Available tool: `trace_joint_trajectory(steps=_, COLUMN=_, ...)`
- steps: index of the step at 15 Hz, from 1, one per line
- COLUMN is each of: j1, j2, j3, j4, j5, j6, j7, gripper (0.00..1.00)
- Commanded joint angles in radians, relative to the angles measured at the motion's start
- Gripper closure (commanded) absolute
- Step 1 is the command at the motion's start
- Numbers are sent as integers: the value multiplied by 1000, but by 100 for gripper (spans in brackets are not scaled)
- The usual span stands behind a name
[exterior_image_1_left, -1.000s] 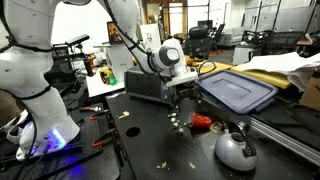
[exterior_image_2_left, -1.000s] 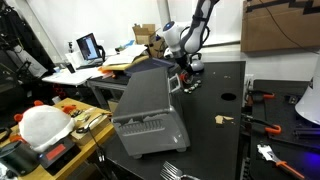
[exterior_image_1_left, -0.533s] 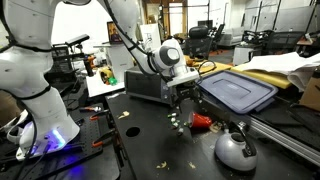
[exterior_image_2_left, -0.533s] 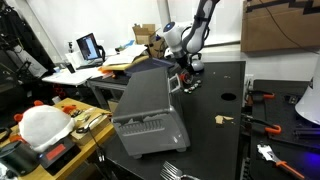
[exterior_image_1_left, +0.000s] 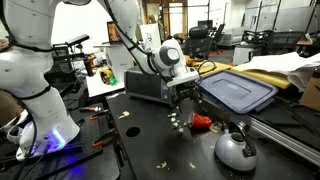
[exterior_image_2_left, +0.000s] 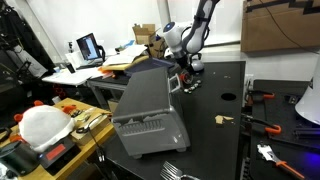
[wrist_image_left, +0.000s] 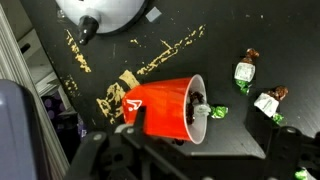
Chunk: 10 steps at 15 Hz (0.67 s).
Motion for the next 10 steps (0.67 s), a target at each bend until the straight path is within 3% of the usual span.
trace_joint_trajectory(steps=1, j1=16, j2=68, j3=-31, j4=26, j5=-69, j6=44, j7=81, gripper=0)
trace_joint_trajectory(steps=10, j1=116, j2=230, j3=-204, j4=148, j5=-447, j6=223, j7=588, gripper=0)
